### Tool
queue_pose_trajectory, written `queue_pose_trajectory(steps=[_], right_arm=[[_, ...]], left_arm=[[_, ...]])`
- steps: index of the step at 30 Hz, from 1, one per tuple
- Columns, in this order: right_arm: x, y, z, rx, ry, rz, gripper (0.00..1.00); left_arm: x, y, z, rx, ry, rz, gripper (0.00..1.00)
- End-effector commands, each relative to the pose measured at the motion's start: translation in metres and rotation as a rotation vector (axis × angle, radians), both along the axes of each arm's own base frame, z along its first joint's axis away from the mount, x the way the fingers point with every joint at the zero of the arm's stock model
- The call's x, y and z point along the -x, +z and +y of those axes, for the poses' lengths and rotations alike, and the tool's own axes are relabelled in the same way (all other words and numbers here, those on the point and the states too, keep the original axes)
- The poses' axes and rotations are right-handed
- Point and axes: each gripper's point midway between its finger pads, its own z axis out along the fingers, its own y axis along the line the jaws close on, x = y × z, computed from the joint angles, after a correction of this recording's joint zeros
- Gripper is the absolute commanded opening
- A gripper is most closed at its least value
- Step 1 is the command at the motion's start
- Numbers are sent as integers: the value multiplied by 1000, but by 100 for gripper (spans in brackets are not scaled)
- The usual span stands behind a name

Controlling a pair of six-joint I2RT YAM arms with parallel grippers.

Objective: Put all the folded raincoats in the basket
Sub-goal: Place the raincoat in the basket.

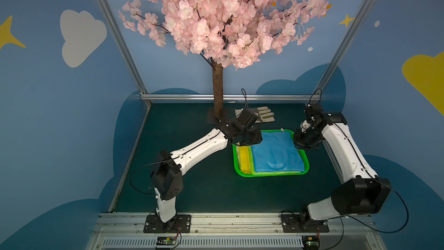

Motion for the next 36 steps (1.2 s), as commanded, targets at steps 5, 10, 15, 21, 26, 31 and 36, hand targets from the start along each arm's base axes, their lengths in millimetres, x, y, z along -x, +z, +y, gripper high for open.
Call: queue_pose_trajectory(steps=[5, 10, 15, 21, 26, 31, 36], right_arm=[[30, -35, -12, 118, -54, 102, 9], [36, -56, -25, 185, -76, 134, 8], [31, -63, -29, 203, -69, 159, 11], [-1, -21, -30, 162, -45, 27, 16], [-42, 2, 1, -4, -10, -102, 18], [-75, -10, 10, -45, -1, -75, 18], [-97, -37, 9, -42, 5, -21, 17]], left_arm=[[-18, -43, -5, -87, -29, 65, 23], [-29, -62, 4, -132, 2, 84, 23], [-32, -72, 13, -143, 14, 104, 22], [-41, -51, 43, -157, 58, 84, 25], [-32, -27, 26, -74, -15, 72, 32], [11, -24, -4, -35, -119, 97, 34], [63, -49, -15, -72, -174, 138, 34]])
